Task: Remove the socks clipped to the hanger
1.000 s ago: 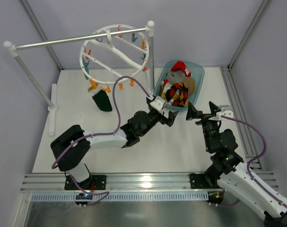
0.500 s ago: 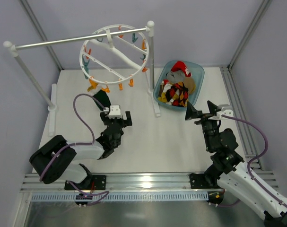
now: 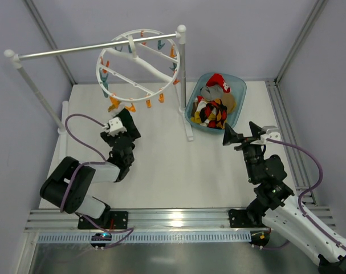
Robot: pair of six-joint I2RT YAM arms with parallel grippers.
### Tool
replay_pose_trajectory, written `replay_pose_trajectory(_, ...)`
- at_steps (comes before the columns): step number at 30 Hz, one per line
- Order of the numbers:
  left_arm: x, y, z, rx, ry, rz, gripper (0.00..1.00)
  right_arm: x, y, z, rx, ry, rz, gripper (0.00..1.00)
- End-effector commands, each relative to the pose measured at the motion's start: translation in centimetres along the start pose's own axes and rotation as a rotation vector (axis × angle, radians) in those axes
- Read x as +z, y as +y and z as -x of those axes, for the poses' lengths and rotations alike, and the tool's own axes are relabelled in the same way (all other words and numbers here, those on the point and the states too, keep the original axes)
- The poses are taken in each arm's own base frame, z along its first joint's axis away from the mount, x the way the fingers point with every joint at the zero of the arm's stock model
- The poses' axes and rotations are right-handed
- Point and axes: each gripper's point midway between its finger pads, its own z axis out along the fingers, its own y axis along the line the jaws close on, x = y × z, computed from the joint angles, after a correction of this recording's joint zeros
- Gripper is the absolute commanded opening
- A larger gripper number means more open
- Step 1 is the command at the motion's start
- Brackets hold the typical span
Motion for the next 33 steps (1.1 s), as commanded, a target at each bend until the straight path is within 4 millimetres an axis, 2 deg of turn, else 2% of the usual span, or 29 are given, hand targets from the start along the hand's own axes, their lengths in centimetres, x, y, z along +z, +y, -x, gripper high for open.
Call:
replay_pose_trajectory(1,2.0,-1.2,2.2,-0.081,-0.075,-0.010,1.00,0.1,0.4,2.3,0.045,-0.052,0.017,1.00)
replay_pose_trajectory(2,2.3,-1.6,3.0,-0.094,-0.101,-0.013,1.00,0.1,0.5,2.3,0.044,-0.051,0.019,1.00)
replay_pose_trajectory(5,3.0,-2.1,2.7,-0.055,-0.112,-0.019,1.00,0.1,0.5,2.4,0.046,-0.055,0.020,1.00)
replay_pose_trajectory(6,3.1,-2.3,3.1,-0.064,-0.134,-0.026,0.98,0.1,0.6,2.4,0.045,-0.055,0.023,1.00)
replay_pose_trajectory(7,3.3,-2.4,2.6,-0.045,-0.131,-0.029,0.97,0.1,0.6,2.4,0.045,-0.055,0.023,1.00)
replay_pose_trajectory(8,3.4,-2.6,2.7,-0.049,-0.141,-0.032,0.92,0.1,0.6,2.4,0.046,-0.056,0.026,1.00)
replay_pose_trajectory(9,3.5,-2.6,3.1,-0.064,-0.162,-0.031,0.76,0.2,0.7,2.3,0.043,-0.055,0.028,1.00)
replay_pose_trajectory(10,3.5,-2.4,3.0,-0.063,-0.166,-0.021,0.67,0.2,0.7,2.3,0.044,-0.053,0.031,1.00)
replay_pose_trajectory(11,3.7,-2.3,2.7,-0.059,-0.167,-0.013,0.54,0.2,0.7,2.3,0.043,-0.053,0.029,1.00)
replay_pose_trajectory(12,3.7,-2.2,2.8,-0.071,-0.178,-0.012,0.26,0.2,0.6,2.3,0.040,-0.052,0.026,1.00)
replay_pose_trajectory(15,3.4,-2.2,2.2,-0.080,-0.172,-0.029,0.00,0.2,0.7,2.3,0.040,-0.054,0.028,1.00)
replay_pose_trajectory(19,2.1,-2.9,2.5,-0.126,-0.187,-0.094,0.00,0.2,0.8,2.4,0.039,-0.053,0.037,1.00)
replay_pose_trajectory(23,-0.3,-3.9,2.0,-0.134,-0.182,-0.170,0.00,0.4,1.5,2.4,0.037,-0.047,0.066,1.00)
replay_pose_trajectory(27,-2.6,-6.2,1.5,-0.134,-0.163,-0.258,0.00,1.1,3.0,2.1,0.038,-0.029,0.122,1.00)
replay_pose_trajectory(28,-3.5,-7.3,1.3,-0.130,-0.154,-0.293,0.00,1.5,3.3,1.4,0.032,-0.008,0.127,1.00)
replay_pose_trajectory(30,-4.3,-8.4,1.1,-0.127,-0.147,-0.327,0.00,2.1,4.1,1.4,0.033,0.001,0.150,1.00)
replay_pose_trajectory(31,-5.2,-9.6,0.9,-0.122,-0.143,-0.359,0.00,2.5,4.5,0.5,0.022,0.026,0.155,1.00)
replay_pose_trajectory(33,-6.1,-10.7,0.8,-0.094,-0.144,-0.387,0.00,3.2,5.3,0.4,0.022,0.035,0.177,1.00)
